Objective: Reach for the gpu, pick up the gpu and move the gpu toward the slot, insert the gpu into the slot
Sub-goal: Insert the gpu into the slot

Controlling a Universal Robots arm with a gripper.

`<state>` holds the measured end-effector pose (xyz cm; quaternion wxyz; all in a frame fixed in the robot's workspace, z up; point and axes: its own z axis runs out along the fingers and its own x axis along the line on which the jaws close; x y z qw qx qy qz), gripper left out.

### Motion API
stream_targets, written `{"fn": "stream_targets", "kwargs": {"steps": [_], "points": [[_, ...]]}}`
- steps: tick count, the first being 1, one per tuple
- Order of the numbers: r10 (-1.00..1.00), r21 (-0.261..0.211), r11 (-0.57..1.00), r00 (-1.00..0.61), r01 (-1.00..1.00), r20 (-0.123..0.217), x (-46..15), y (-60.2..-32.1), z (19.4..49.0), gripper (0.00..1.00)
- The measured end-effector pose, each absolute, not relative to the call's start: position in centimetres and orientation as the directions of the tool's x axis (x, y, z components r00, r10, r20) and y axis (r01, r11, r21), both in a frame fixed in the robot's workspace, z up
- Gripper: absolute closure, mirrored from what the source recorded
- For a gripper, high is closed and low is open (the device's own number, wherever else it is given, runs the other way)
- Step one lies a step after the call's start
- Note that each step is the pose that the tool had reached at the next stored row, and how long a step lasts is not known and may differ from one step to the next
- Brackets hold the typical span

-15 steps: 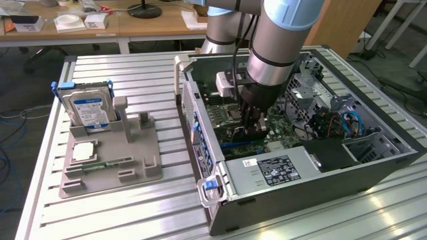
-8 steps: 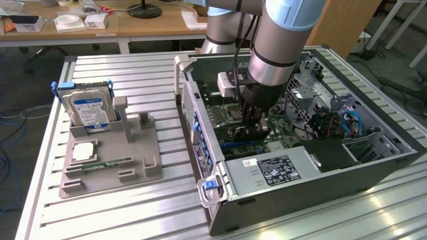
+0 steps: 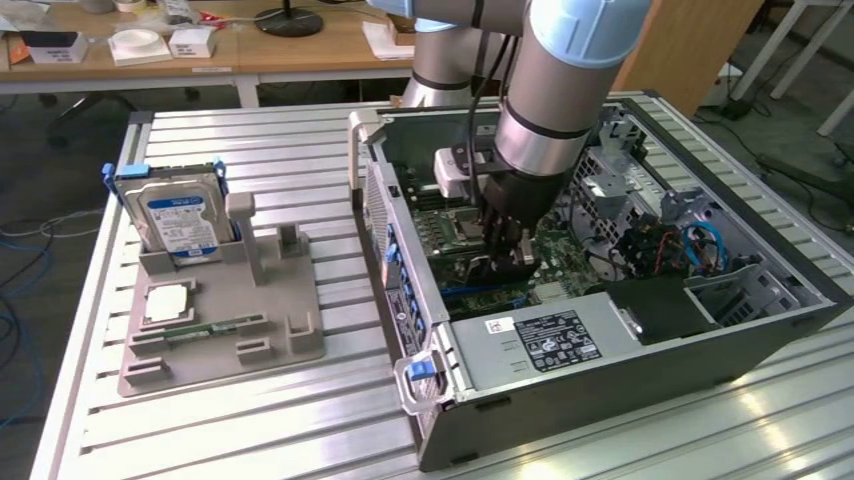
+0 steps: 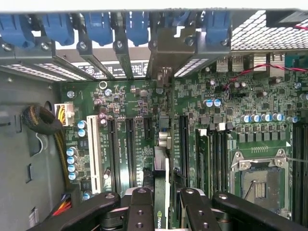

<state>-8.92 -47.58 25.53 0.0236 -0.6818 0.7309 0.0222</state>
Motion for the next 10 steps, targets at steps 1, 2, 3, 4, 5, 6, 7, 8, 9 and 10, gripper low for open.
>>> {"fn": "stream_targets", "kwargs": {"steps": [1,2,3,4,5,6,7,8,9,10], "points": [[-0.995,0.000,0.069,-0.069,-0.998,-0.065,-9.02,-47.57,25.52,0.74],[-0.996,0.000,0.069,-0.069,-0.998,-0.065,-9.13,-47.56,25.51,0.74],[-0.996,0.000,0.069,-0.069,-0.998,-0.065,-9.24,-47.54,25.51,0.74],[-0.996,0.000,0.069,-0.069,-0.998,-0.065,-9.30,-47.53,25.50,0.74],[-0.996,0.000,0.069,-0.069,-0.998,-0.065,-9.30,-47.53,25.50,0.74],[-0.996,0.000,0.069,-0.069,-0.998,-0.065,-9.31,-47.53,25.50,0.74],[-0.996,0.000,0.069,-0.069,-0.998,-0.065,-9.32,-47.53,25.50,0.74],[-0.996,0.000,0.069,-0.069,-0.998,-0.065,-9.32,-47.52,25.50,0.74],[-0.996,0.000,0.069,-0.069,-0.998,-0.065,-9.32,-47.52,25.49,0.74],[-0.996,0.000,0.069,-0.069,-0.998,-0.065,-9.32,-47.52,25.48,0.74]]}}
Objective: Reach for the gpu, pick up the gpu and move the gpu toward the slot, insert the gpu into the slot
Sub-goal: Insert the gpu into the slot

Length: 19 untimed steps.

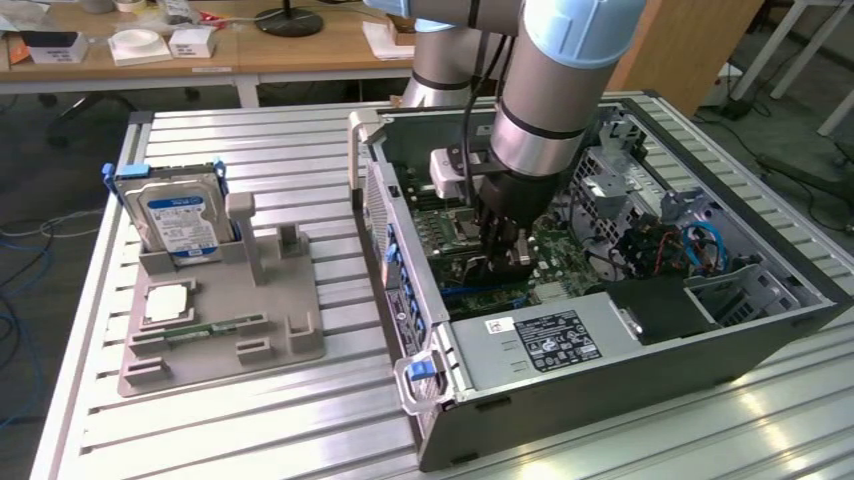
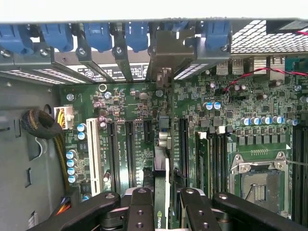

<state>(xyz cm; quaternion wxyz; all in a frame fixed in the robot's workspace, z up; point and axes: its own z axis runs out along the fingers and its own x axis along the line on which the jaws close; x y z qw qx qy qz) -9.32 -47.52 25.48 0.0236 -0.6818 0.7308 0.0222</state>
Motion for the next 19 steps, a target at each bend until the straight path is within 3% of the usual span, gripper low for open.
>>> {"fn": "stream_targets", "kwargs": {"steps": [19], "points": [[-0.996,0.001,0.061,-0.061,-0.998,-0.064,-9.33,-47.22,24.55,0.74]]}}
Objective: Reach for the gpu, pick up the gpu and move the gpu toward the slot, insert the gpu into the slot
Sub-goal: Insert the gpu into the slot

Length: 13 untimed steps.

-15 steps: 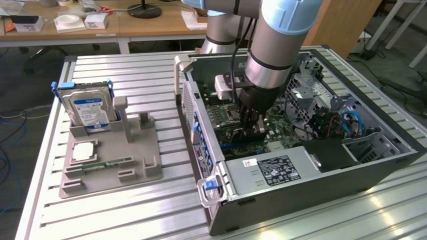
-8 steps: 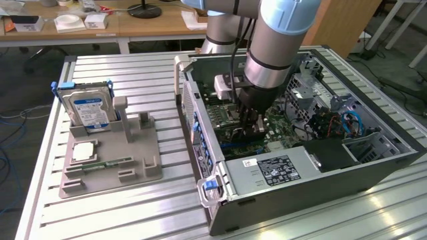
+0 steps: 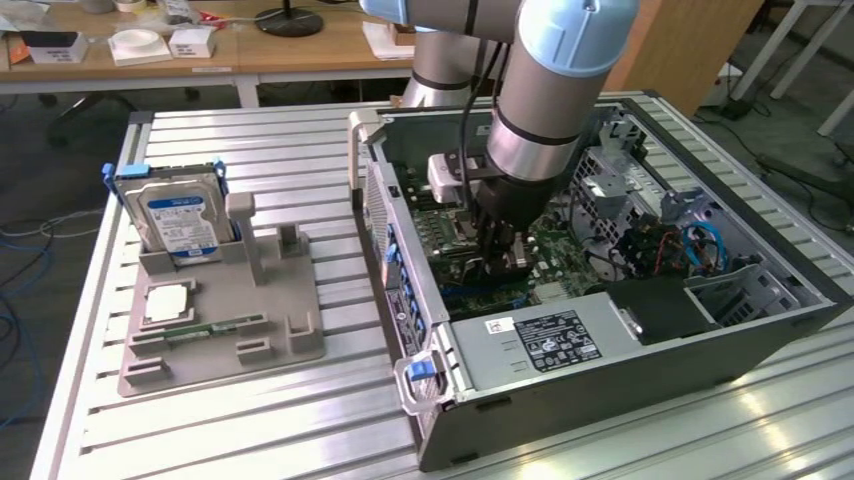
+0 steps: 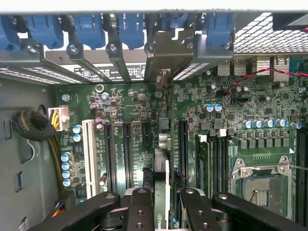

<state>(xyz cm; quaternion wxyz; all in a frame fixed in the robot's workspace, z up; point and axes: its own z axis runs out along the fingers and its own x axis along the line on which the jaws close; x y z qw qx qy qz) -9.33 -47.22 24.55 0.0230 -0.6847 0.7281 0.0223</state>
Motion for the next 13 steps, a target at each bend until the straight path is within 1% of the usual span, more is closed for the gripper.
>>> {"fn": "stream_targets", "kwargs": {"steps": [13], "points": [[-0.996,0.001,0.061,-0.061,-0.998,-0.061,-9.31,-47.31,24.81,0.74]]}}
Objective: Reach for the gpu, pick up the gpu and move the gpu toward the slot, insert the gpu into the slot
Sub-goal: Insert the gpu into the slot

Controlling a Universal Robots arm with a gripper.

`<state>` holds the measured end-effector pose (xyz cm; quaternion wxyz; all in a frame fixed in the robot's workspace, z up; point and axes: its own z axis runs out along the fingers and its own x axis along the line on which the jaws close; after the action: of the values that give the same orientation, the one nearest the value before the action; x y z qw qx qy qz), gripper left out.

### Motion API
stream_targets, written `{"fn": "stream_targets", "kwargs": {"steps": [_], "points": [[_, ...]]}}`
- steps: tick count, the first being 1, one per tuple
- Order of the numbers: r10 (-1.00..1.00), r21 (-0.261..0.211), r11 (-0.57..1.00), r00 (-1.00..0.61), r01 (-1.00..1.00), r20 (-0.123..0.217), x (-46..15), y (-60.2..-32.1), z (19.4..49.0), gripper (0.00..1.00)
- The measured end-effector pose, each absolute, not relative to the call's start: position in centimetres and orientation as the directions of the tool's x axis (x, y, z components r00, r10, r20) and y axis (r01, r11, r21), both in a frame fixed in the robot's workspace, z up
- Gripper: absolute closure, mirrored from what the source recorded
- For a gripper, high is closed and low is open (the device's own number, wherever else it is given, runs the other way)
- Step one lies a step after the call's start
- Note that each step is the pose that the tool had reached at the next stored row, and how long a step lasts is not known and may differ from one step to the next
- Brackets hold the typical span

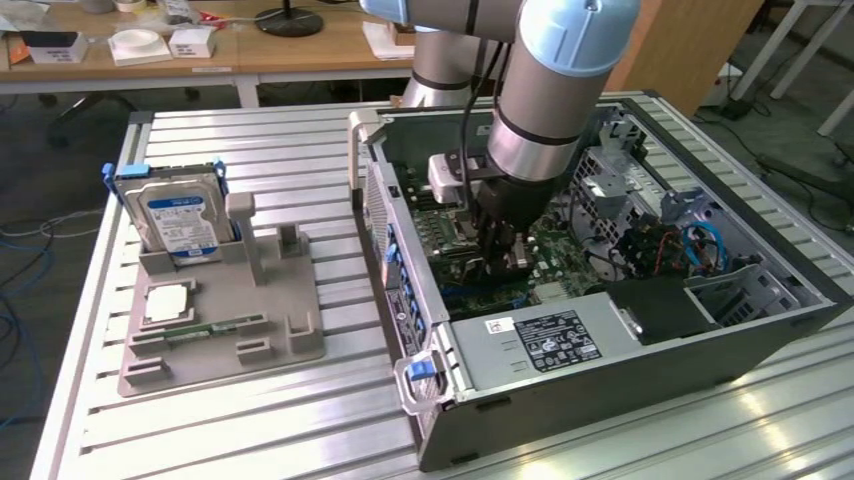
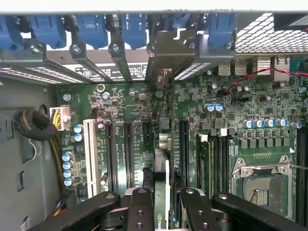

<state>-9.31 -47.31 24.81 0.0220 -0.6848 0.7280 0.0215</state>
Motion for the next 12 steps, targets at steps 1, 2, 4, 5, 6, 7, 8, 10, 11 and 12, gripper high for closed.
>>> {"fn": "stream_targets", "kwargs": {"steps": [1,2,4,5,6,7,8,10,11,12], "points": [[-0.996,0.002,0.061,-0.061,-0.998,-0.060,-9.32,-47.31,24.83,0.74],[-0.996,0.002,0.061,-0.061,-0.998,-0.059,-9.31,-47.31,24.82,0.74],[-0.997,0.002,0.061,-0.061,-0.998,-0.056,-9.32,-47.31,24.81,0.74],[-0.997,0.002,0.061,-0.061,-0.998,-0.055,-9.32,-47.31,24.77,0.74],[-0.997,0.002,0.061,-0.061,-0.998,-0.054,-9.32,-47.31,24.75,0.74],[-0.997,0.002,0.061,-0.061,-0.998,-0.054,-9.32,-47.31,24.74,0.74],[-0.997,0.002,0.061,-0.061,-0.998,-0.055,-9.32,-47.28,24.72,0.74],[-0.997,0.002,0.060,-0.060,-0.998,-0.055,-9.33,-47.18,24.71,0.74],[-0.997,0.002,0.060,-0.060,-0.998,-0.054,-9.33,-47.12,24.71,0.74],[-0.997,0.002,0.060,-0.060,-0.998,-0.054,-9.32,-47.08,24.70,0.74]]}}
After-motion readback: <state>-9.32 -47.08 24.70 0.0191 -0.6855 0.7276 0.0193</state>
